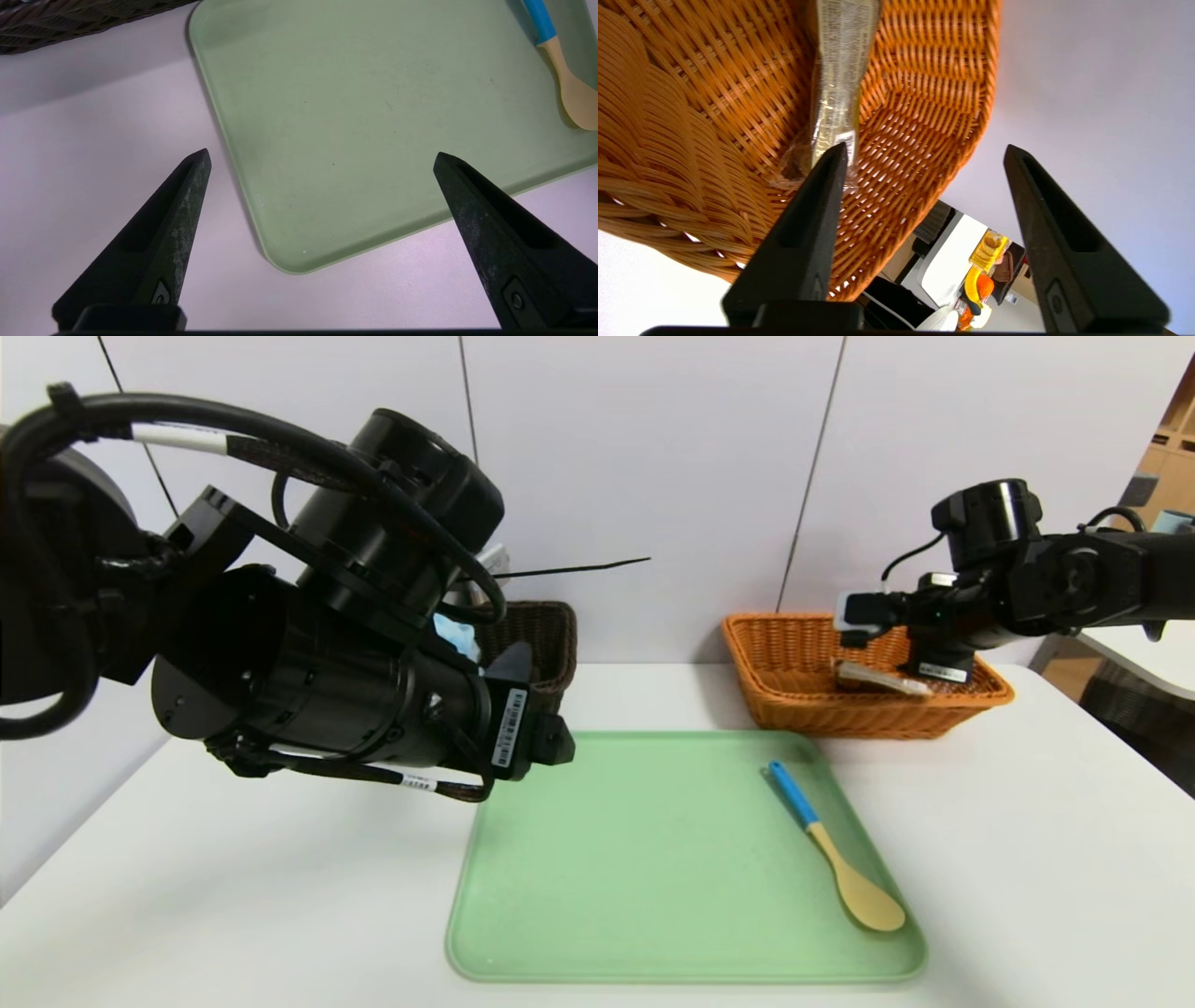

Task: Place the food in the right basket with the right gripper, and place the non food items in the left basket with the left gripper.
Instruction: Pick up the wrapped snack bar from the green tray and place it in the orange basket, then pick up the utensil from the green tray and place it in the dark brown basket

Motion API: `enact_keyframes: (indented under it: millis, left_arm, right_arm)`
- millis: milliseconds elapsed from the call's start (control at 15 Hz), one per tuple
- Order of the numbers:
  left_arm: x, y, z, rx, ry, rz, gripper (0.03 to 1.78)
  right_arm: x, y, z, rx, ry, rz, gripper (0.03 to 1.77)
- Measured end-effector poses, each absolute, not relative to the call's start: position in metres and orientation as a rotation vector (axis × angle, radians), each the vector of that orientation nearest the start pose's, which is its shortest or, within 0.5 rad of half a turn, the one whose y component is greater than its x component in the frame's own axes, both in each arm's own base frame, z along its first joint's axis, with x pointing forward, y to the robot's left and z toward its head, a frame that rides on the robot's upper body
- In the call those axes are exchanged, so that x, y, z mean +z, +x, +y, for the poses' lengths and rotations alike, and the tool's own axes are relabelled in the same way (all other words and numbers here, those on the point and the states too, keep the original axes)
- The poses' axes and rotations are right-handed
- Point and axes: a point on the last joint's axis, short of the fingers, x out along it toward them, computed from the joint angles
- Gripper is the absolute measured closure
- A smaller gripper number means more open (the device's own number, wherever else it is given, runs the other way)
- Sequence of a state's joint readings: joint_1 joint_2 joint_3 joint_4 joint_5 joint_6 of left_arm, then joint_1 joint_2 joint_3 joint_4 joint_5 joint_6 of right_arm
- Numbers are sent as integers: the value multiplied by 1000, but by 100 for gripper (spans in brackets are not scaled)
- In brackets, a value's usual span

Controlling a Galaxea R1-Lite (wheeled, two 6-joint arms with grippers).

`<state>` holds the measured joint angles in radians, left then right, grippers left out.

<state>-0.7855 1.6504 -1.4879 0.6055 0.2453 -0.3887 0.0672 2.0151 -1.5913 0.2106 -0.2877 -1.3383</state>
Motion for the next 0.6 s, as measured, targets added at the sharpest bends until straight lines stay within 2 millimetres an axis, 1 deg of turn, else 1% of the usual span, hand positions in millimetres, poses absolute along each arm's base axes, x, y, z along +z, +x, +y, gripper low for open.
enact_keyframes:
  millis: [133, 267, 400, 600]
  left_arm:
    - [276, 202, -194, -372, 15, 754, 12]
    - [278, 201, -193, -372, 12, 749, 12]
    - [281, 199, -190, -376, 10, 740, 12]
    - [284, 196, -188, -379, 4, 728, 12]
  right_arm:
    - [219, 399, 21, 218, -1378, 655, 52]
    - [234, 394, 24, 189, -1320, 633, 42]
    - [253, 386, 29, 164, -1244, 610, 35]
    - [274, 371, 33, 135, -1133, 593, 27]
